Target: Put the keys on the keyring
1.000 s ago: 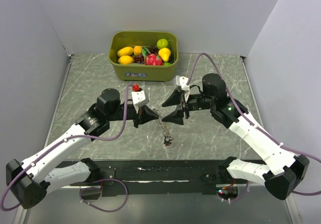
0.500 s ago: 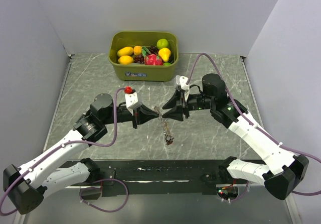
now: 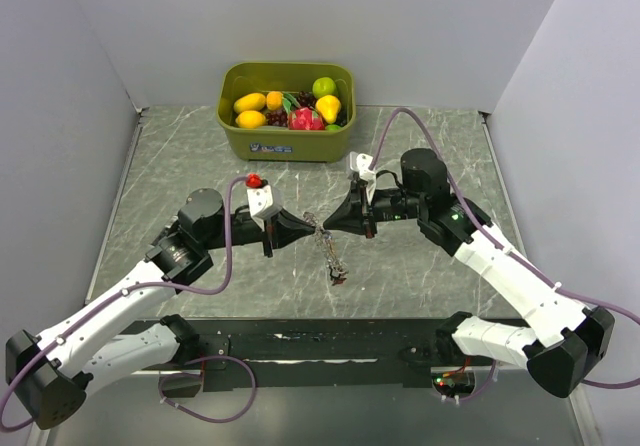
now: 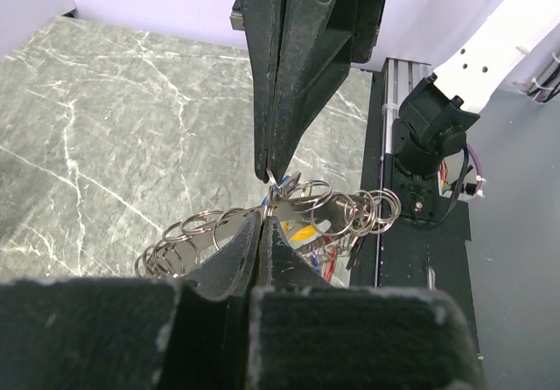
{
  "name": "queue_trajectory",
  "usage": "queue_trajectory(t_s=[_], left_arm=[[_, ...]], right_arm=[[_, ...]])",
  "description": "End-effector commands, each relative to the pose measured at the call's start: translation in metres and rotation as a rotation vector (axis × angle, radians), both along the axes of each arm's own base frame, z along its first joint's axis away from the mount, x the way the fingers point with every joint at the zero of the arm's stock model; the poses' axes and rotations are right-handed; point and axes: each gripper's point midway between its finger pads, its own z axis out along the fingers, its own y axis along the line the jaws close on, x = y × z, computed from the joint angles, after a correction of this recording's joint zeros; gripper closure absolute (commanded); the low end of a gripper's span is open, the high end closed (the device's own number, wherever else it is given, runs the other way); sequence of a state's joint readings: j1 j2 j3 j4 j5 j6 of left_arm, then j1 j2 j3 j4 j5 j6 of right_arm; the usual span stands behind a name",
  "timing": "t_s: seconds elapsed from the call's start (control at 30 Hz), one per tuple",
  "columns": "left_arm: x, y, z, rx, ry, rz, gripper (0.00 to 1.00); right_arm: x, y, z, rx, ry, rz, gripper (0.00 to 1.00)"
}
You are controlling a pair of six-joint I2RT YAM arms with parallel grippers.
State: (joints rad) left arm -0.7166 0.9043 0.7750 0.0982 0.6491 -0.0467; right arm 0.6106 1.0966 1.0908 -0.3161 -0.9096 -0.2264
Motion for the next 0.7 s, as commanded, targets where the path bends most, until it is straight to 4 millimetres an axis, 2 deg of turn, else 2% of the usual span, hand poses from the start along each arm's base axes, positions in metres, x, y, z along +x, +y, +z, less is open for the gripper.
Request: queue_trajectory(t_s=[0.0,0.37,0.67], left_arm=[[-0.013,0.002,0.050,-0.140,-0.130,-0.038,0.99],[-0.021,0.005,0.066,-0.203,-0.155,-0.055,0.99],[-0.018,0.000,0.062,-0.194,-0.123,-0.068,0.99]], right_arm=[[0.008,-0.002,-0.001,0.000,-0.039,-0.031,1.00],[0.003,-0.005,-0.009,0.014,-0.058,-0.030,1.00],[0.001,-0.008,-0.007,0.028,-0.066,-0.048,1.00]])
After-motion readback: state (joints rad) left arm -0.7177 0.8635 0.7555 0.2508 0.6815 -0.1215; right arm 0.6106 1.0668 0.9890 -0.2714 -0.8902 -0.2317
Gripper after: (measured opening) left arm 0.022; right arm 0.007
